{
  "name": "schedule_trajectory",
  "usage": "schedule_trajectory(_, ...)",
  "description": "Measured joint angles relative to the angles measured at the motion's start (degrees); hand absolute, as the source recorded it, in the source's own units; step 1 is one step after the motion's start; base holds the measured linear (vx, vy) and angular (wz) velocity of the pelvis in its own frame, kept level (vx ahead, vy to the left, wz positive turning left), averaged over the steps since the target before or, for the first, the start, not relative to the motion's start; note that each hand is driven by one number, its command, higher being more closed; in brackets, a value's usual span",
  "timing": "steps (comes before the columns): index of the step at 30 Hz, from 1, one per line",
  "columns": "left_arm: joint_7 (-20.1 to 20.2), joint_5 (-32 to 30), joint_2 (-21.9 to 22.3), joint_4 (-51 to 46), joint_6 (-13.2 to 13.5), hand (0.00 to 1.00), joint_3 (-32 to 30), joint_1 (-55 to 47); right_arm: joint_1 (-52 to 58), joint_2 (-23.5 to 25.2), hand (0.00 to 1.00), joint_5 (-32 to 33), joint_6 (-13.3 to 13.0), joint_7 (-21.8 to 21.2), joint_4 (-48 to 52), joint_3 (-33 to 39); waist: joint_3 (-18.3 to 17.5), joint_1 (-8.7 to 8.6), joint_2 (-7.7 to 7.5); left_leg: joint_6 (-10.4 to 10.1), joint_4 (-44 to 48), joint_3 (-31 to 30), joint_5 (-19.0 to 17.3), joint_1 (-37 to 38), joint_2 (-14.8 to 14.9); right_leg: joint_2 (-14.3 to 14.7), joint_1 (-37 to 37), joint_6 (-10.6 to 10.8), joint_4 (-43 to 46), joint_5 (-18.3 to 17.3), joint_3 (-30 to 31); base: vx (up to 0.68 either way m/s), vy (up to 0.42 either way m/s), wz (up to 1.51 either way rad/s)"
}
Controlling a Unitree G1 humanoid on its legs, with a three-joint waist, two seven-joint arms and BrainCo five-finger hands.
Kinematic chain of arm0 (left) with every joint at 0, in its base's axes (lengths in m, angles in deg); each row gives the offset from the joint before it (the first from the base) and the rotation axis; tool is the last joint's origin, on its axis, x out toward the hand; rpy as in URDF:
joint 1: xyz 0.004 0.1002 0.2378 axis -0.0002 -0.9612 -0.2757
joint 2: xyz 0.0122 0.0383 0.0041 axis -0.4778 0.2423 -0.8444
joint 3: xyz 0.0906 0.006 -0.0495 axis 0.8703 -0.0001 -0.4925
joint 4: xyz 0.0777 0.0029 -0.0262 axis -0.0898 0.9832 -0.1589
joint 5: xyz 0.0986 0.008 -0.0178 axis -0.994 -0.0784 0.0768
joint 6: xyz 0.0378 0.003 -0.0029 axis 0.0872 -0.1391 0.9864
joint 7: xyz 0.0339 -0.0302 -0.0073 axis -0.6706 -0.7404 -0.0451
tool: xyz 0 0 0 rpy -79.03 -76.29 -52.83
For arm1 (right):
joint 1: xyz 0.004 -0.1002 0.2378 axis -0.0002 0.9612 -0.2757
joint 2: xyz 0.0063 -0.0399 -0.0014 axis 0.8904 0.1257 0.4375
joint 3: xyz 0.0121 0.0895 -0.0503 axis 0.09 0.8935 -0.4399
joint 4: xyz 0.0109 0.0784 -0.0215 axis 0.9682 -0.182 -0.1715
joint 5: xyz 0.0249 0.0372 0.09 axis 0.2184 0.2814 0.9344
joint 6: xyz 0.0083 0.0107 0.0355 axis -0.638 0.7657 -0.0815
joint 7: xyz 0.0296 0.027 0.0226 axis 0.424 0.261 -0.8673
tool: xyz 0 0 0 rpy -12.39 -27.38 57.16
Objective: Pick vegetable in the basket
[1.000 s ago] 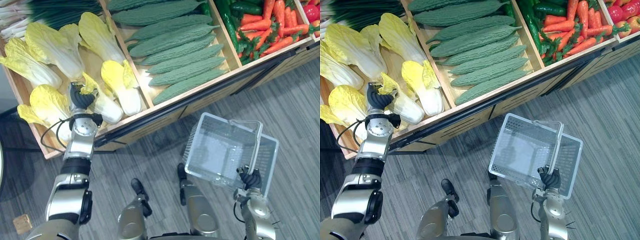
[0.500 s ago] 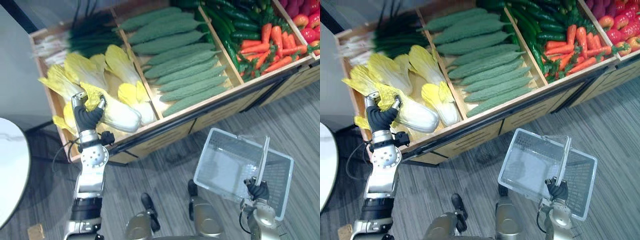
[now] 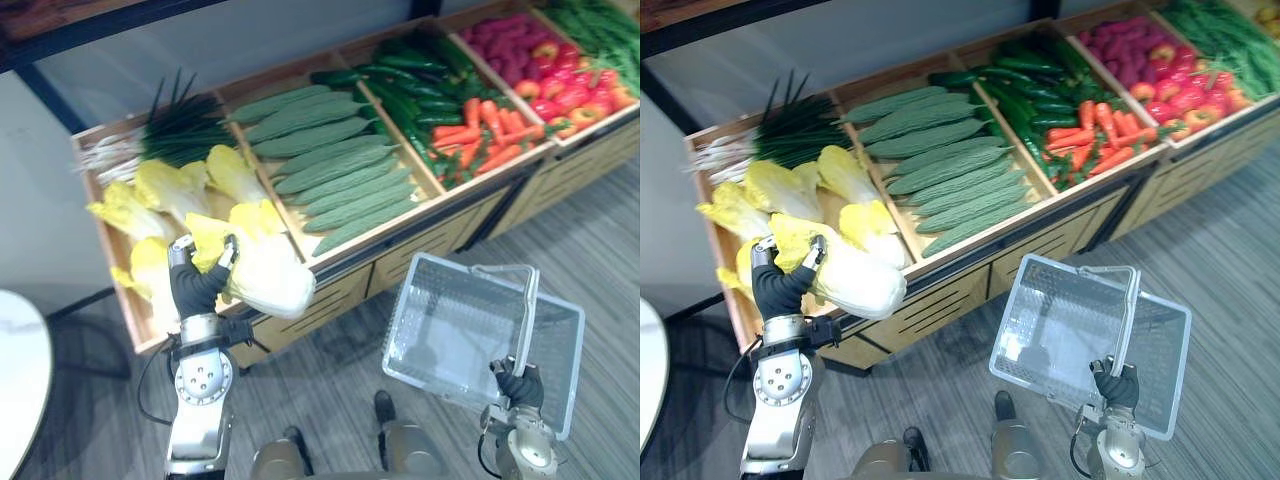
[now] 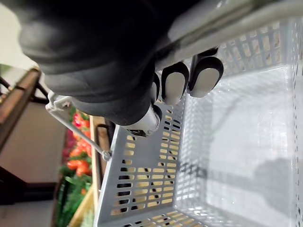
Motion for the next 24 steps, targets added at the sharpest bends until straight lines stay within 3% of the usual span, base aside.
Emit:
schedule_trajectory(1,0.4,0.5,-0.1,0.2,0.0,1.00,0.7,0.0,-1.8,0.0,1.00,-0.8,0.0,0.0,0.2,-1.3,-0.1,0.04,-0.25,0.3,-0.3,4.4,-0.2,1.4,0.8,-2.5,-1.7,-3.1,1.0,-0.7,-8.7,0.01,0.039,-1.40)
schedule_trajectory(2,0.6,0.7,-0.2,0.5,0.1,1.00,1.0,0.1,-2.7,0.0,1.00,-1.1,-0.1,0.0,-0.1,-1.9,-0.3,-0.05,-0.50,0.5,-0.8,6.2,-0.3,2.2,0.9,-4.3,-2.5,-4.3,1.7,-1.2,-14.3,0.04,0.036,-1.61)
schedule_trajectory(4,0.6,0.8,0.0,4.6,0.1,1.00,1.4,1.9,-6.6,-0.8,1.00,-2.3,-0.1,-0.1,-2.6,-3.3,-0.4,-0.21,-0.37,0.5,-2.9,12.9,-0.3,6.5,1.1,-11.5,-2.0,-7.5,3.6,-3.0,-35.5,0.10,-0.012,-1.51)
schedule_trajectory(6,0.6,0.8,-0.1,6.1,0.1,1.00,1.3,2.8,-9.3,-2.2,1.00,-2.9,-0.1,-0.2,-5.1,-4.4,-0.4,-0.13,-0.26,0.0,-3.5,15.0,0.0,8.5,1.0,-12.1,-1.1,-8.6,2.5,-1.6,-41.4,0.14,-0.084,-1.31)
schedule_trajectory(8,0.9,0.7,0.0,9.6,0.1,1.00,2.3,4.8,-11.4,-4.5,1.00,-3.2,-0.1,-1.5,-7.0,-5.3,-0.6,-0.43,0.29,-0.2,-3.1,15.0,0.1,10.3,2.0,-8.3,-1.1,-7.5,-0.4,3.3,-37.2,0.16,-0.194,-1.27)
schedule_trajectory(9,1.1,0.6,0.0,10.8,0.1,1.00,2.7,5.4,-11.6,-5.2,1.00,-3.2,-0.1,-2.0,-7.5,-5.5,-0.9,-0.51,0.77,-0.2,-1.9,14.9,0.1,10.5,2.9,-7.2,-0.9,-7.5,-0.8,3.3,-36.6,0.18,-0.172,-1.06)
schedule_trajectory(10,1.8,0.5,0.0,12.2,0.1,1.00,3.4,6.3,-11.6,-6.6,1.00,-3.1,0.0,-2.9,-7.8,-5.8,-0.8,-0.67,1.86,0.1,3.3,13.2,0.3,10.1,6.1,-4.9,0.6,-7.5,-2.0,3.3,-35.2,0.21,-0.138,-1.00)
schedule_trajectory(12,2.2,-0.2,-0.3,14.1,0.1,1.00,4.5,6.7,-11.6,-9.0,1.00,-3.0,0.1,-4.1,-8.6,-7.5,-0.9,-0.76,2.75,4.8,15.0,5.5,4.1,8.5,10.5,-1.1,4.2,-8.6,-3.3,2.6,-32.0,0.26,-0.143,-0.98)
schedule_trajectory(13,2.3,-0.5,-0.4,14.8,0.1,1.00,4.5,6.8,-11.6,-9.7,1.00,-3.0,0.1,-4.3,-8.6,-8.1,-0.9,-0.80,2.78,4.4,17.9,1.5,4.9,7.1,10.5,-0.5,5.4,-8.8,-3.9,2.5,-30.9,0.23,-0.053,-0.90)
schedule_trajectory(14,2.4,-1.2,-0.8,16.7,0.0,1.00,4.5,7.6,-11.9,-10.9,1.00,-2.5,0.1,-5.2,-8.6,-9.3,-0.9,-0.68,2.77,0.9,20.5,-7.9,2.0,3.1,7.1,-0.3,7.7,-9.0,-5.6,2.4,-28.8,0.16,0.010,-0.74)
schedule_trajectory(17,2.3,-6.7,-2.2,17.1,-0.1,1.00,4.9,7.4,-12.7,-12.2,1.00,-0.9,0.1,-6.5,-8.6,-10.0,-0.9,0.06,2.73,1.0,14.3,-18.9,-1.1,-2.6,-0.5,-1.0,10.8,-9.0,-7.6,2.3,-24.4,0.19,0.066,-0.70)
schedule_trajectory(19,2.2,-9.3,-2.9,17.1,-0.1,1.00,4.9,6.9,-13.0,-12.5,1.00,-0.2,0.1,-7.2,-8.6,-11.7,-1.0,0.10,2.84,0.4,6.6,-24.9,-0.8,-4.2,-4.5,-1.6,12.0,-8.5,-7.7,2.1,-22.1,0.17,0.139,-0.71)
schedule_trajectory(20,1.9,-10.2,-3.1,17.1,-0.2,1.00,5.1,6.8,-12.9,-12.6,1.00,0.0,0.0,-7.7,-8.6,-12.0,-1.4,0.08,3.42,-0.9,0.8,-27.7,0.8,-4.2,-5.9,-1.3,12.7,-7.5,-8.4,2.5,-20.8,0.14,0.171,-0.73)
schedule_trajectory(22,2.1,-11.7,-3.3,17.4,-0.1,1.00,5.9,7.1,-12.4,-12.3,1.00,0.3,0.0,-8.6,-8.8,-12.6,-2.2,-0.06,4.45,-0.1,-3.8,-28.1,6.4,-3.6,-5.9,-0.1,14.0,-5.5,-10.8,3.9,-18.1,0.11,0.176,-0.76)
schedule_trajectory(24,2.9,-12.3,-4.2,18.5,-0.4,1.00,7.3,7.6,-10.8,-11.7,1.00,1.6,0.0,-9.5,-8.5,-13.4,-2.8,-0.46,3.21,0.4,-6.9,-26.0,6.7,-2.1,-7.0,-1.4,15.0,-4.1,-13.0,4.9,-16.3,0.14,0.191,-0.50)
